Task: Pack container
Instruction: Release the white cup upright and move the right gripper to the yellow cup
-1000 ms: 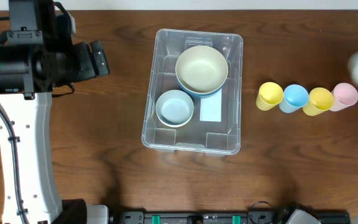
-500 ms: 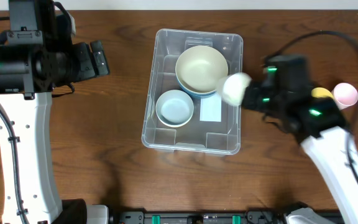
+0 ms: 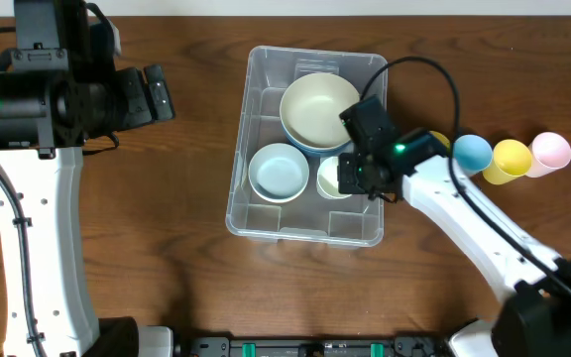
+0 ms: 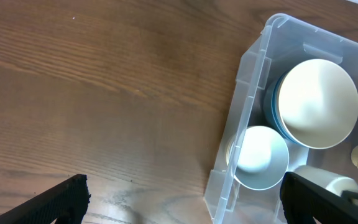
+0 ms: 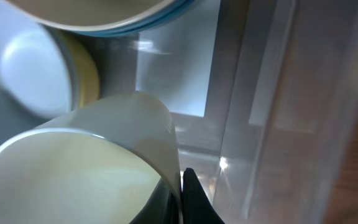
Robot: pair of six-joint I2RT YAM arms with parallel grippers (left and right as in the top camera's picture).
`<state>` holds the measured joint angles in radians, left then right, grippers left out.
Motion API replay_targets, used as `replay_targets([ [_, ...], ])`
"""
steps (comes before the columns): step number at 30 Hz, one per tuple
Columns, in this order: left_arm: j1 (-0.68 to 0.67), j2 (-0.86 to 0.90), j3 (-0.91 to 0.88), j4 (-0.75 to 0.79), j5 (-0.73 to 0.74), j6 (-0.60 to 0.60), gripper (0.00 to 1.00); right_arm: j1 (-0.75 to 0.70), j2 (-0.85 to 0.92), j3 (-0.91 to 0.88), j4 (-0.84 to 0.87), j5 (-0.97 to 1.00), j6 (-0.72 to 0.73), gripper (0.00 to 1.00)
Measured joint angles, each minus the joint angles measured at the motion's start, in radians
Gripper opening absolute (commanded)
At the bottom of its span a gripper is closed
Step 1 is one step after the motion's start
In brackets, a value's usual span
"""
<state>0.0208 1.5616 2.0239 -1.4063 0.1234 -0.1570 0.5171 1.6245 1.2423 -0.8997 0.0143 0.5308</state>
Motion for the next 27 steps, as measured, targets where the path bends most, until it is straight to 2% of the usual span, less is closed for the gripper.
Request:
replay_targets([
  [7, 0.0, 0.0, 0.0, 0.0, 0.0, 0.0, 0.98, 0.002, 0.125, 0.0, 0.089, 0.053, -0.002, 0.01],
  [8, 0.0, 0.0, 0.0, 0.0, 0.0, 0.0, 0.98, 0.002, 0.14, 0.0, 0.103, 0.057, -0.001, 0.06],
  [9, 0.0, 0.0, 0.0, 0.0, 0.0, 0.0, 0.98, 0.002, 0.143, 0.0, 0.116, 0.056, -0.001, 0.17],
  [10, 0.0, 0.0, 0.0, 0.0, 0.0, 0.0, 0.98, 0.002, 0.142, 0.0, 0.125, 0.057, -0.001, 0.38],
  [11, 0.0, 0.0, 0.0, 0.0, 0.0, 0.0, 0.98, 0.002, 0.142, 0.0, 0.132, 0.055, -0.011, 0.46],
  [17, 0.0, 0.0, 0.0, 0.0, 0.0, 0.0, 0.98, 0.002, 0.084, 0.001, 0.138, 0.045, -0.046, 0.61],
  [22, 0.0, 0.0, 0.0, 0.0, 0.0, 0.0, 0.98, -0.027, -0.136, 0.026, 0.13, 0.064, -0.069, 0.7],
  [27, 0.0, 0.0, 0.0, 0.0, 0.0, 0.0, 0.98, -0.162, -0.337, 0.061, 0.11, 0.12, -0.072, 0.74],
])
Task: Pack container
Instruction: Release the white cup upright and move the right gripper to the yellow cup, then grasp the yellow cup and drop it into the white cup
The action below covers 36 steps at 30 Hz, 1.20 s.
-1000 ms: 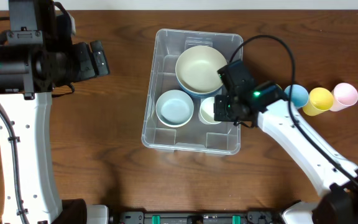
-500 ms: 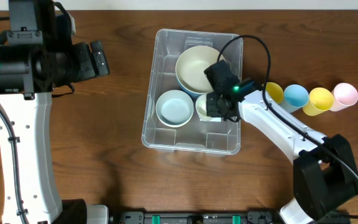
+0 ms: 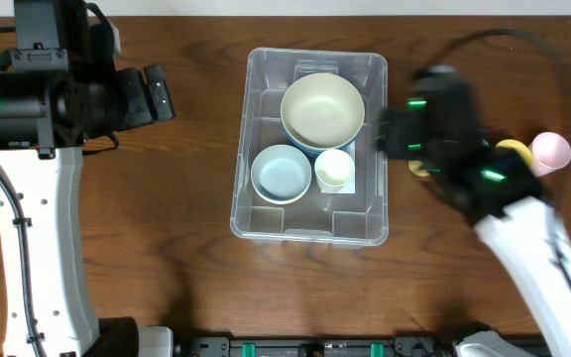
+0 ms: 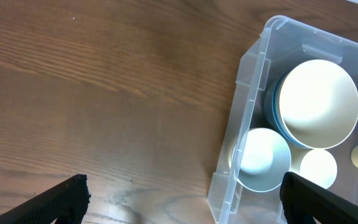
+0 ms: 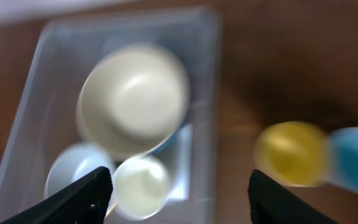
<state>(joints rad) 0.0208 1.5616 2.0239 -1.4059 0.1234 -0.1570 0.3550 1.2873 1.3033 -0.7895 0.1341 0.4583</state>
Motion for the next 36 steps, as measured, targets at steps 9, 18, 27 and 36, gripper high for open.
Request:
replay_targets([
  [9, 0.0, 0.0, 0.0, 0.0, 0.0, 0.0, 0.98, -0.5, -0.044, 0.003, -0.069, 0.057, 0.021, 0.84],
  [18, 0.0, 0.0, 0.0, 0.0, 0.0, 0.0, 0.98, -0.825, 0.175, 0.003, 0.01, -0.029, 0.076, 0.79],
  [27, 0.0, 0.0, 0.0, 0.0, 0.0, 0.0, 0.98, -0.868, 0.455, 0.002, 0.026, -0.108, 0.084, 0.65],
  [36, 0.0, 0.0, 0.0, 0.0, 0.0, 0.0, 0.98, -0.903, 0.571, -0.003, -0.024, -0.116, 0.114, 0.57],
])
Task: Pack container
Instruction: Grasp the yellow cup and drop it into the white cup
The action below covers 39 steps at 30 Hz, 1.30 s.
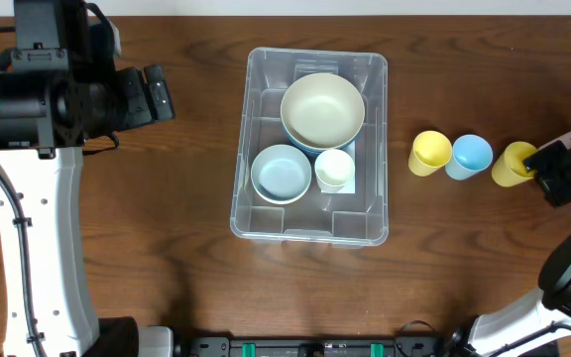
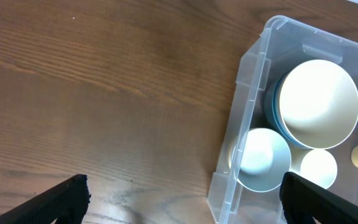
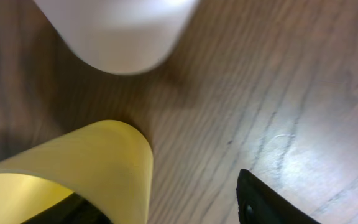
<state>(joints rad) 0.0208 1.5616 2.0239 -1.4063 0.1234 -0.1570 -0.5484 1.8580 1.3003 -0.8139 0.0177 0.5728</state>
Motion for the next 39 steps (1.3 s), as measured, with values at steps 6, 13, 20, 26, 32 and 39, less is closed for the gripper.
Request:
replay_targets([
  [6, 0.0, 0.0, 0.0, 0.0, 0.0, 0.0, 0.98, -0.035, 0.0, 0.0, 0.0, 0.001, 0.001, 0.57],
  [13, 0.0, 0.0, 0.0, 0.0, 0.0, 0.0, 0.98, -0.037, 0.0, 0.0, -0.001, -0.002, -0.004, 0.21],
  [20, 0.0, 0.0, 0.0, 0.0, 0.0, 0.0, 0.98, -0.035, 0.0, 0.0, -0.014, -0.004, 0.001, 0.01],
  [26, 0.0, 0.0, 0.0, 0.0, 0.0, 0.0, 0.98, -0.03, -0.06, -0.005, -0.035, -0.085, 0.0, 0.01],
  [32, 0.0, 0.0, 0.0, 0.0, 0.0, 0.0, 0.98, 0.084, -0.383, 0.003, -0.03, -0.22, -0.027, 0.01],
  [39, 0.0, 0.0, 0.0, 0.0, 0.0, 0.0, 0.98, 0.536, -0.706, 0.048, -0.064, -0.248, -0.088, 0.02],
])
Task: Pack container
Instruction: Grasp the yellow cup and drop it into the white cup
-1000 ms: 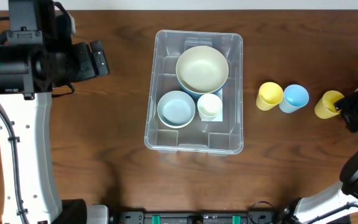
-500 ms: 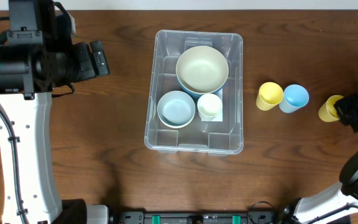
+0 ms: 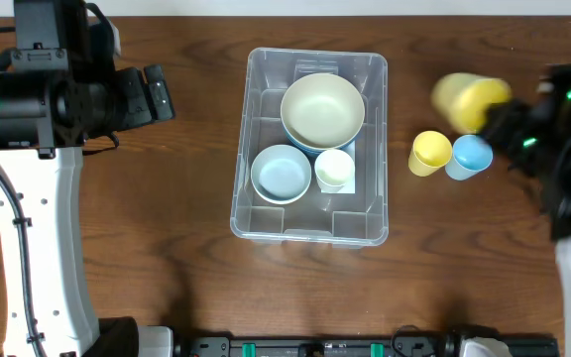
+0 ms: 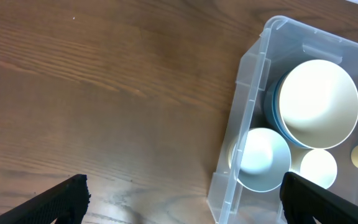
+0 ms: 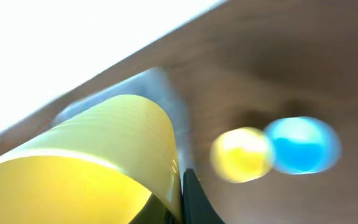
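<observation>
The clear container [image 3: 310, 223] holds a cream bowl [image 3: 322, 109] stacked in a blue one, a light blue bowl [image 3: 280, 172] and a cream cup [image 3: 334, 170]. My right gripper [image 3: 502, 117] is shut on the wall of a yellow cup [image 3: 471, 98], held in the air right of the container; the wrist view shows that cup [image 5: 92, 162] pinched at my right gripper [image 5: 179, 196]. Below it a second yellow cup [image 3: 430, 152] and a blue cup [image 3: 471, 156] stand on the table. My left gripper [image 4: 182, 208] is open over bare wood, left of the container [image 4: 253, 81].
The dark wooden table [image 3: 147, 248] runs all round the container. My left arm [image 3: 28, 198] stands along the left side and my right arm along the right edge. A pink cup seen before is out of sight.
My right gripper was low at the far right with its fingers at the yellow cup's rim. Now it is shut on that cup, which is off the table and further left and back.
My right gripper first held the cream cup inside the container. Then the cup stood there alone and the gripper was open, right of the container. Then it was at the outer yellow cup, and now it holds that cup in the air. The left arm stayed still.
</observation>
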Robot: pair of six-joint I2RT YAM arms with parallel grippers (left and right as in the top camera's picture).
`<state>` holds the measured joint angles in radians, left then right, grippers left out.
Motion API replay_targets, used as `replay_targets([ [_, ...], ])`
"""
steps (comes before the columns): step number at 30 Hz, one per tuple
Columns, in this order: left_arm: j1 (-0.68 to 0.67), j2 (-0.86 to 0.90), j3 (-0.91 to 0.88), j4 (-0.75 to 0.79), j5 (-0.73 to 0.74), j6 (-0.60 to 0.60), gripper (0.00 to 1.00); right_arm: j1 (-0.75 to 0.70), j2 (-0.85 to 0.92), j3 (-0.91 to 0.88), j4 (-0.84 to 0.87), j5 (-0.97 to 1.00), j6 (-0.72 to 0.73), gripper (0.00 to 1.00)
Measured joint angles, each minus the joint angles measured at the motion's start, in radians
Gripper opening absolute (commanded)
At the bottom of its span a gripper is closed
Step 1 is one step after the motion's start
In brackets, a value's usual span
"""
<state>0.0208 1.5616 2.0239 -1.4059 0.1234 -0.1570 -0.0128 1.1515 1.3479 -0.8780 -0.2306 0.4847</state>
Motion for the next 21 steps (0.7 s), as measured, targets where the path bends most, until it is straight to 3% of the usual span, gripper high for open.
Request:
replay_targets([
  [4, 0.0, 0.0, 0.0, 0.0, 0.0, 0.0, 0.98, 0.21, 0.021, 0.0, -0.039, 0.063, 0.0, 0.02],
  [8, 0.0, 0.0, 0.0, 0.0, 0.0, 0.0, 0.98, 0.347, 0.149, -0.003, -0.044, 0.109, 0.0, 0.02],
  [21, 0.0, 0.0, 0.0, 0.0, 0.0, 0.0, 0.98, 0.447, 0.422, -0.006, -0.026, 0.177, 0.001, 0.01],
])
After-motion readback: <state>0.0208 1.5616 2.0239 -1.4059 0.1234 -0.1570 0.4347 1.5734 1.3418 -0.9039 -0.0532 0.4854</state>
